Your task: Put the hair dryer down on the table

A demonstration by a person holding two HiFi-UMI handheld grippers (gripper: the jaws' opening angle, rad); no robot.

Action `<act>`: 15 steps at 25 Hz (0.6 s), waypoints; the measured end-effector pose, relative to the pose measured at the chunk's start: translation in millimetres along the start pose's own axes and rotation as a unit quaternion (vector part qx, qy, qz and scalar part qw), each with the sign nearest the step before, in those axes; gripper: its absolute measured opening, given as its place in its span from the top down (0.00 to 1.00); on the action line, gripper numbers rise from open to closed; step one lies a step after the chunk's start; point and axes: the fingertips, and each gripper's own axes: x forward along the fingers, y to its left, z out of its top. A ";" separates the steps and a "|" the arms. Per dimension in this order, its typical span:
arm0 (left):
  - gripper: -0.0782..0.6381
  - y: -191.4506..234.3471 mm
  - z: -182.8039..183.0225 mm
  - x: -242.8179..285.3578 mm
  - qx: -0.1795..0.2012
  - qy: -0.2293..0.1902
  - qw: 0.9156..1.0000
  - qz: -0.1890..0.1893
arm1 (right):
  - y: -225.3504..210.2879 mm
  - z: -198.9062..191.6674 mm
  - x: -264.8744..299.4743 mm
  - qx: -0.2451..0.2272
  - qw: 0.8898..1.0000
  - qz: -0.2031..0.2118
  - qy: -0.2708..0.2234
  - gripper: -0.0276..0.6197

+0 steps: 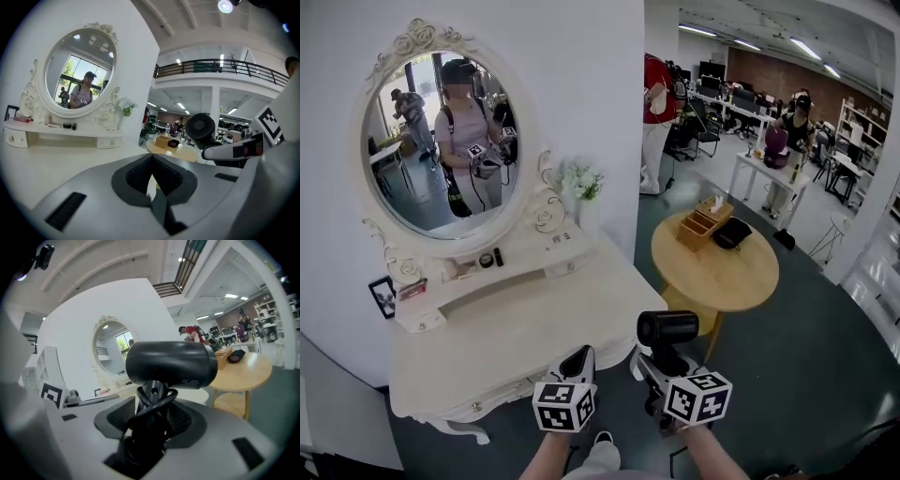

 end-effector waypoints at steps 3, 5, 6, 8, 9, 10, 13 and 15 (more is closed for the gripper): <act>0.89 17.7 10.2 20.9 0.003 0.001 1.000 0.000 | -6.0 11.3 26.0 0.004 1.000 -0.005 0.001 0.64; 0.89 30.2 15.0 33.0 0.002 0.003 1.000 -0.001 | -8.1 16.6 42.0 0.007 1.000 -0.007 0.002 0.64; 0.89 36.1 17.2 38.4 0.000 0.004 1.000 -0.002 | -8.6 18.7 49.7 0.008 1.000 -0.009 0.004 0.64; 0.89 46.7 21.8 48.0 -0.002 0.005 1.000 -0.004 | -9.2 22.5 64.5 0.008 1.000 -0.010 0.008 0.64; 0.89 51.6 24.0 52.2 -0.003 0.005 1.000 -0.005 | -9.2 24.1 71.5 0.008 1.000 -0.011 0.009 0.64; 0.89 56.1 25.8 56.1 -0.003 0.006 1.000 -0.006 | -9.0 25.3 78.2 0.008 1.000 -0.011 0.011 0.64; 0.89 68.1 30.2 65.2 -0.005 0.006 1.000 -0.010 | -8.3 26.9 96.2 0.006 1.000 -0.013 0.018 0.64; 0.89 75.0 33.5 70.2 -0.006 0.006 1.000 -0.011 | -8.9 27.8 107.4 0.002 1.000 -0.015 0.023 0.64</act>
